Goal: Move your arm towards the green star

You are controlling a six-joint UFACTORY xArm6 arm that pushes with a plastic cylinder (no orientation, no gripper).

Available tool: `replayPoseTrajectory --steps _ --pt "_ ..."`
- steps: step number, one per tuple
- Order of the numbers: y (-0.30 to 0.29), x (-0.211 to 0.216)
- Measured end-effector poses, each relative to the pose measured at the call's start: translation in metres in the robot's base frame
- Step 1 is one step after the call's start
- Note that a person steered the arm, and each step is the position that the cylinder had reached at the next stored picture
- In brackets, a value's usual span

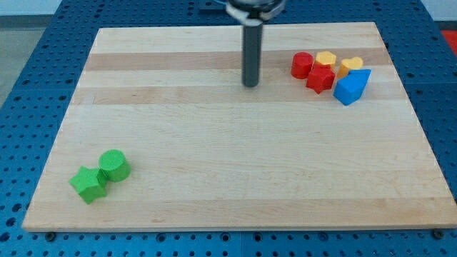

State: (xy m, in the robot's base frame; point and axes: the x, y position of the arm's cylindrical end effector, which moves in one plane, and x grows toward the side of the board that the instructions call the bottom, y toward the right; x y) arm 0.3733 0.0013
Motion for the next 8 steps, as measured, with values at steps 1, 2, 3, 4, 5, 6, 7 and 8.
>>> replayPoseTrajectory --steps 1,2,3,4,5,6,7,8 --pt "-0.057 0.034" --pt "-0.11 0.061" --pt "-0.155 0.075" --pt "-0.199 0.088" --pt "-0.243 0.105" --pt "-0.28 0.134" --pt "-0.301 0.167" --pt "-0.305 0.203"
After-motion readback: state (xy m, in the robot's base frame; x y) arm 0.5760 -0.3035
